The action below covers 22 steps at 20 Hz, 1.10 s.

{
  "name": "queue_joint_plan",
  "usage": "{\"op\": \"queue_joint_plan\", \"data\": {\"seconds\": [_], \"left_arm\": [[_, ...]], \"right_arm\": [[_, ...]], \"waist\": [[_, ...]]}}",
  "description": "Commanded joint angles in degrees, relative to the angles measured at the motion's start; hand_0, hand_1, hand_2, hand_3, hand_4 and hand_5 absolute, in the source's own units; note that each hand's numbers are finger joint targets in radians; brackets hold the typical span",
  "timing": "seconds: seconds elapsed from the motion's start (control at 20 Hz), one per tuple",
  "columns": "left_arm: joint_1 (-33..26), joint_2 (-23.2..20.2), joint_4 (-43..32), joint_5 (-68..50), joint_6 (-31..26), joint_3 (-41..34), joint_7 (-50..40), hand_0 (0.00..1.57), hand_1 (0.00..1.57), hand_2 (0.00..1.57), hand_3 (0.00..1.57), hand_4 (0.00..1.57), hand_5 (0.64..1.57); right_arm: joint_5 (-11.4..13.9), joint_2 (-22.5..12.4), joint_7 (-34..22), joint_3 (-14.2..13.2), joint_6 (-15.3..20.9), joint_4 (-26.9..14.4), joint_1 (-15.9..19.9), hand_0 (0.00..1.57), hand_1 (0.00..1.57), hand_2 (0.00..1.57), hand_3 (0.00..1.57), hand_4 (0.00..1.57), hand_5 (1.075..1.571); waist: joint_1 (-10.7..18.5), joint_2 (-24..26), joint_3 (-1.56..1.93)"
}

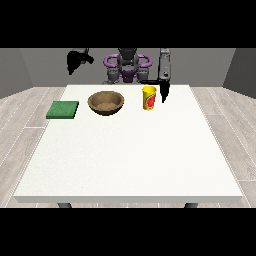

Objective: Pick the cup and pour the ball into the bowl, then pick the bowl and place it on the pad

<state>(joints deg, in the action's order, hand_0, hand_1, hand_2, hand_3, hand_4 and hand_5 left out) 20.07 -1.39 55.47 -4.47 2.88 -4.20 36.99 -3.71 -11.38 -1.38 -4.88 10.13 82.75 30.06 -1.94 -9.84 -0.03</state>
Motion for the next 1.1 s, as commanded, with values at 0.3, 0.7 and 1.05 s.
{"op": "queue_joint_plan", "data": {"seconds": [0.3,0.7,1.05], "left_arm": [[6.28,-0.88,-10.83,-0.37,-1.05,-2.31,5.7,0.0,0.0,0.0,0.0,0.0,1.529],[10.14,-0.31,-19.59,0.73,3.59,-4.68,12.76,0.0,0.0,0.0,0.0,0.0,1.569],[7.57,-1.17,-22.48,4.37,8.72,-3.74,20.6,1.32,1.32,1.57,1.57,1.28,1.222]], "right_arm": [[-1.28,-1.58,6.4,-3.8,-3.4,-5.6,-0.03,0.0,0.0,0.37,0.55,0.63,1.567],[-1.63,-2.35,4.37,-3.16,-4.93,-2.8,1.17,0.0,0.0,0.36,0.49,0.63,1.568],[-5.55,-7.58,3.96,-8.47,-8.79,-3.78,1.61,0.0,0.0,0.39,0.68,0.58,1.57]], "waist": [[-0.11,-2.11,0.02],[-3.4,-3.3,0.0],[-4.36,-4.22,0.0]]}}
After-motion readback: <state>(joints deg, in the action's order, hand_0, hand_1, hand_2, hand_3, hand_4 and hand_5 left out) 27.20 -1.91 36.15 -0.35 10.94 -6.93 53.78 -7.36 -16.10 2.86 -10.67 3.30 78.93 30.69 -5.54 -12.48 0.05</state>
